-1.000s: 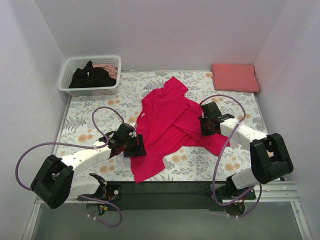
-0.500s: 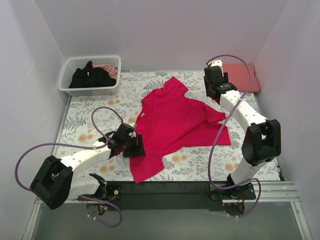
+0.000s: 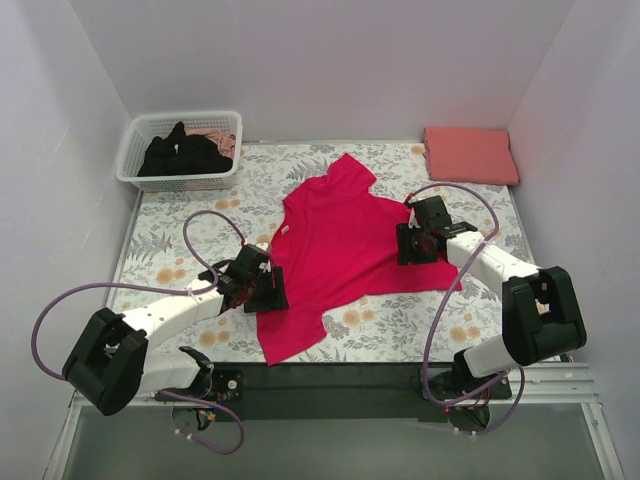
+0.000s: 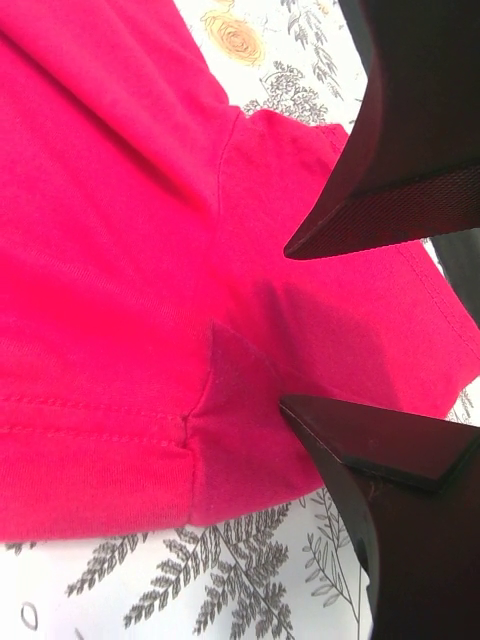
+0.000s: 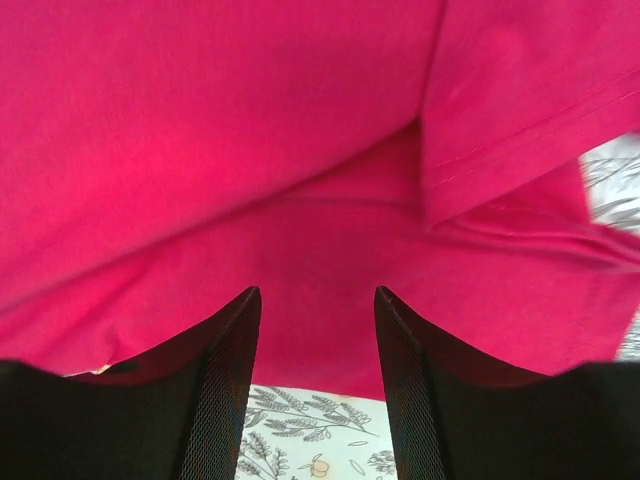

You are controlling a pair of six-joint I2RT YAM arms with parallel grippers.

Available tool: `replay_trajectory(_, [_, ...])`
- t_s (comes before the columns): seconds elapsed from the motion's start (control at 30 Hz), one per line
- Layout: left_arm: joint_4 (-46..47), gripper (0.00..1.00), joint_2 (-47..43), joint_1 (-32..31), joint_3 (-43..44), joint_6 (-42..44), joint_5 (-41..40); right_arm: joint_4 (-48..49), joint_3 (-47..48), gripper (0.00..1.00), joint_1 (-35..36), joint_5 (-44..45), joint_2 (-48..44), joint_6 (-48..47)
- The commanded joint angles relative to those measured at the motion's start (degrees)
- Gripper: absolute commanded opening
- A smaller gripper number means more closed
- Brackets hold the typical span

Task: Fold and stack the t-shirts
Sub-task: Flatten the tshirt out

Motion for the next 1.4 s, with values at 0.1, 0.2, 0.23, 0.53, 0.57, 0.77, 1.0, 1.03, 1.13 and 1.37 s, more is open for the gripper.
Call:
replay_trajectory(0.1, [-6.3,0.57,-3.7,0.5,6.8,-1.4,-4.7,4.6,-0.5,0.55,0.0,-5.4,0.0,1.9])
replay_trajectory(0.2, [-6.3,0.56,-7.2,0.4,10.7,-2.1,-8.0,5.0,-0.4,0.55,-0.1,-3.8,-0.5,1.8])
replay_trajectory(0.23, [-5.2,0.55,-7.0,0.4,11.4,-2.1,-8.6,4.9,-0.6,0.55,-0.1,-3.5,-0.6,1.8])
replay_trajectory(0.53, [-0.2,0.54,4.8,3.4,15.2,0.2,-14.8,6.2,-3.3,0.55,-0.9,-2.1,-1.3,1.3])
replay_trajectory(0.57, [0.4,0.53,5.4,3.9,15.3,0.7,-14.2,6.5,-4.0,0.55,-1.0,-2.1,-1.5,1.3])
replay_trajectory(0.77, [3.2,0.53,10.3,7.1,17.4,2.5,-11.6,7.3,-5.5,0.55,-1.8,-2.9,-1.5,1.4])
replay_trajectory(1.0, [5.8,0.52,14.2,8.5,18.7,3.7,-10.4,8.2,-6.6,0.55,-2.0,-2.8,-2.0,1.4])
replay_trajectory(1.03, [6.2,0.5,14.4,8.6,18.7,3.6,-10.3,8.3,-6.7,0.55,-2.1,-2.8,-1.9,1.4])
replay_trajectory(1.13, [6.7,0.49,15.9,8.8,19.1,3.7,-10.0,8.5,-7.0,0.55,-2.2,-2.8,-1.6,1.4])
replay_trajectory(1.37, [7.0,0.34,18.5,9.1,19.8,4.0,-10.7,8.8,-7.6,0.55,-2.5,-2.8,-1.6,1.5])
